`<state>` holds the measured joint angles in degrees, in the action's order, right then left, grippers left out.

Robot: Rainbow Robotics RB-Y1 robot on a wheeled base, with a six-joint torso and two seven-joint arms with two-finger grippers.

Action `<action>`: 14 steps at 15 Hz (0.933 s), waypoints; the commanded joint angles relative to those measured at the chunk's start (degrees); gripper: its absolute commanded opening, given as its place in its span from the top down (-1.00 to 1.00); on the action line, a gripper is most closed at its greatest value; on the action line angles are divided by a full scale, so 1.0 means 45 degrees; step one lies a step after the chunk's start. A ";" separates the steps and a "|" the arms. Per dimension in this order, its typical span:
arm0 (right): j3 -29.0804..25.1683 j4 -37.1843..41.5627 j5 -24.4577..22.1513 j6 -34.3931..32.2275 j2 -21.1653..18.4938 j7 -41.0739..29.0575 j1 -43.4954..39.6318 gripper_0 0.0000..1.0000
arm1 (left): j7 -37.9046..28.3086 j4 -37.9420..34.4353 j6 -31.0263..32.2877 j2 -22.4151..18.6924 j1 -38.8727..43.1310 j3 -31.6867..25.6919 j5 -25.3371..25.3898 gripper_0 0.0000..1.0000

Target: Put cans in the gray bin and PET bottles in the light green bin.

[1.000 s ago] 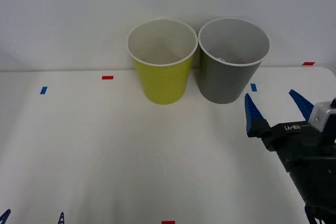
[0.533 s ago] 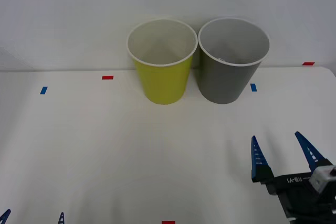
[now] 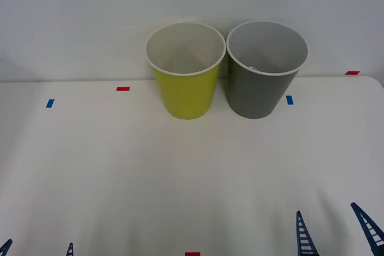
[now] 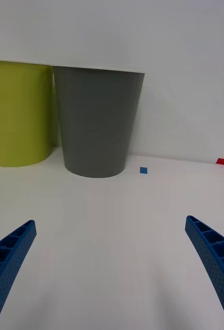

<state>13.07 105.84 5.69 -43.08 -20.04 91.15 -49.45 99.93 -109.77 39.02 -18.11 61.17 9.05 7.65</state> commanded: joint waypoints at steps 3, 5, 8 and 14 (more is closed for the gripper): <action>-0.0014 -0.0472 0.0182 -0.1110 0.0001 -0.0138 -0.1043 -1.00 | 0.0000 0.0000 0.0000 0.0000 0.0000 0.0000 0.0000 -1.00; -0.0092 -0.0589 0.0319 -0.1129 0.0001 -0.0294 -0.1238 -1.00 | 0.0000 0.0000 0.0000 0.0000 0.0000 0.0000 0.0000 -1.00; -0.0092 -0.0589 0.0338 -0.1149 0.0001 -0.0333 -0.1278 -1.00 | 0.0000 0.0000 0.0000 0.0000 0.0000 0.0000 0.0000 -1.00; -0.0092 -0.0589 0.0338 -0.1149 0.0001 -0.0333 -0.1278 -1.00 | 0.0000 0.0000 0.0000 0.0000 0.0000 0.0000 0.0000 -1.00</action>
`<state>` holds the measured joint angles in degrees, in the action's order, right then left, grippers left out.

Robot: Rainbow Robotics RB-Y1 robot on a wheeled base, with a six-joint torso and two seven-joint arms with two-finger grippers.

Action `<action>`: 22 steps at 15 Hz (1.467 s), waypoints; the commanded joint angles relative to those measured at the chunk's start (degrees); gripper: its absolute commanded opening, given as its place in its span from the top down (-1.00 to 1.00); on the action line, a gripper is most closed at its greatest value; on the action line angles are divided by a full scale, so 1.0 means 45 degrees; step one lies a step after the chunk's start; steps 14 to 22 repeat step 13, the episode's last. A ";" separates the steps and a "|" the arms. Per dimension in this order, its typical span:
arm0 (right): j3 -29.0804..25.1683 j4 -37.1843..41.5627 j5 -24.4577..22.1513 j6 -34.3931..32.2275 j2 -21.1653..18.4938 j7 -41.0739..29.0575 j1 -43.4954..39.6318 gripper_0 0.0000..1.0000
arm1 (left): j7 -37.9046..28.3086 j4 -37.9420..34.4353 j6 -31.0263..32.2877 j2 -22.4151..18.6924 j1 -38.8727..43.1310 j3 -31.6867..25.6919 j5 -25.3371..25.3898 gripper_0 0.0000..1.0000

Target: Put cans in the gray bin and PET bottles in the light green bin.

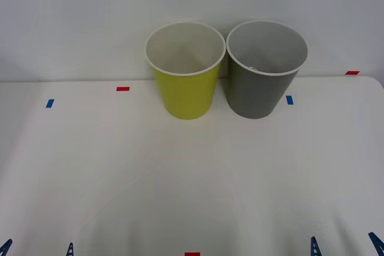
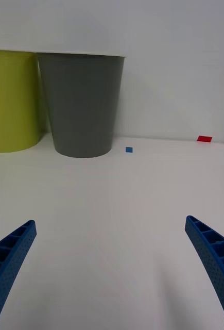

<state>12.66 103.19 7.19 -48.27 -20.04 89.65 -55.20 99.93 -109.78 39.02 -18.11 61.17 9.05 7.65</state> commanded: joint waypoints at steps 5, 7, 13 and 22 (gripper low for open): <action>-0.0002 -0.0001 0.0003 0.0004 0.0001 -0.0001 0.0000 -1.00 | 0.0000 0.0000 0.0000 0.0000 0.0000 0.0000 0.0000 -1.00; -0.0002 -0.0001 0.0003 0.0004 0.0001 -0.0001 0.0000 -1.00 | 0.0000 0.0000 0.0000 0.0000 0.0000 0.0000 0.0000 -1.00; -0.0002 -0.0001 0.0003 0.0004 0.0001 -0.0001 0.0000 -1.00 | 0.0000 0.0000 0.0000 0.0000 0.0000 0.0000 0.0000 -1.00; -0.0002 -0.0001 0.0003 0.0004 0.0001 -0.0001 0.0000 -1.00 | 0.0000 0.0000 0.0000 0.0000 0.0000 0.0000 0.0000 -1.00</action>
